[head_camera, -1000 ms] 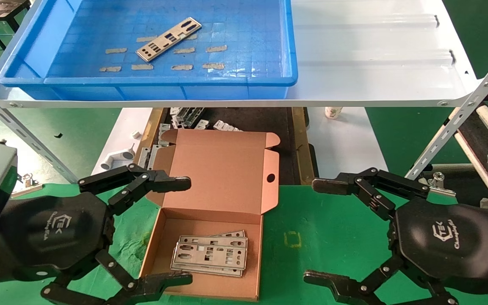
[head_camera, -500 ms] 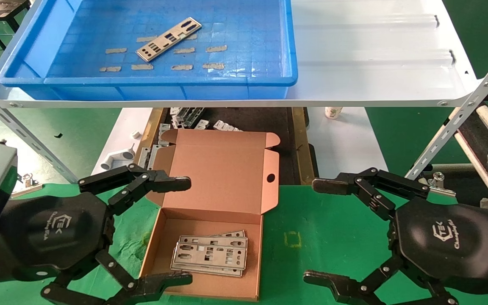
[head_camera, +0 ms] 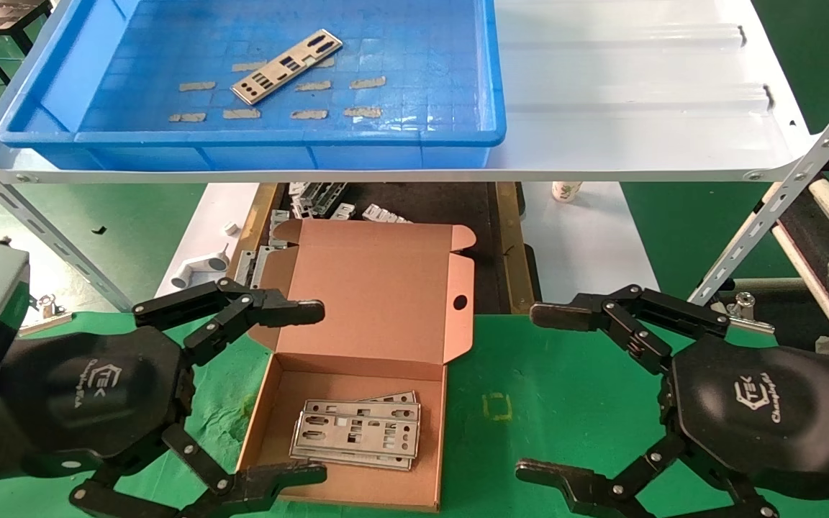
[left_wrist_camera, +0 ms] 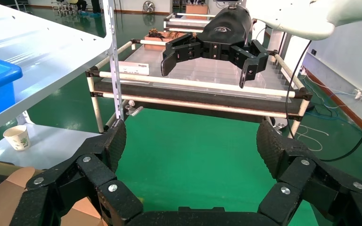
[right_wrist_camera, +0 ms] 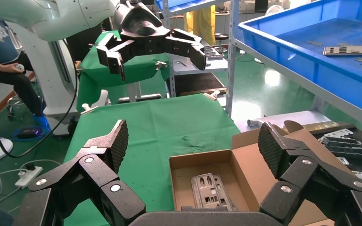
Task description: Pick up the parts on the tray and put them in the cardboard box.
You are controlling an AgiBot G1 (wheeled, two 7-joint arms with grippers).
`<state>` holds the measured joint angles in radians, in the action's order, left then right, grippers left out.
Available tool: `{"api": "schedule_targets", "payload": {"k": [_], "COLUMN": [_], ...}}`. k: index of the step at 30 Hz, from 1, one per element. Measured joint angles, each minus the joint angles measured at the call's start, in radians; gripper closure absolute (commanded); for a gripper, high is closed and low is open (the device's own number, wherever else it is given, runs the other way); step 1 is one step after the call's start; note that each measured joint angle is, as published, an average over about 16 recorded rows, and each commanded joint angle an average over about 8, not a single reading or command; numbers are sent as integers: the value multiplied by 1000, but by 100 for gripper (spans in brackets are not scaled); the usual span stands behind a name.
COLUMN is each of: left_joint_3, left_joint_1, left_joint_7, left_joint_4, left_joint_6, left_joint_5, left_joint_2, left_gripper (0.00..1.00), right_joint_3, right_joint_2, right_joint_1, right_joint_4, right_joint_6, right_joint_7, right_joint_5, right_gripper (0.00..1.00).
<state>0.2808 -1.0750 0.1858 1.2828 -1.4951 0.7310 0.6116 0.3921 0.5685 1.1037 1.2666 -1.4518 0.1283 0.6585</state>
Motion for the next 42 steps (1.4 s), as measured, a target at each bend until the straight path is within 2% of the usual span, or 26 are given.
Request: {"api": "schedule_targets", "payload": {"k": [42], "left_joint_3": [0], "left_joint_1": [0], "left_joint_7": [0], "left_joint_4": [0], "left_joint_6": [0], "left_joint_5": [0], "left_joint_2": [0], "left_gripper": [0], "right_joint_3": [0], "right_joint_2": [0], "right_joint_1": [0], "right_joint_4": [0], "right_joint_6": [0], "right_joint_7": [0], "right_joint_5": [0], "right_gripper": [0]}}
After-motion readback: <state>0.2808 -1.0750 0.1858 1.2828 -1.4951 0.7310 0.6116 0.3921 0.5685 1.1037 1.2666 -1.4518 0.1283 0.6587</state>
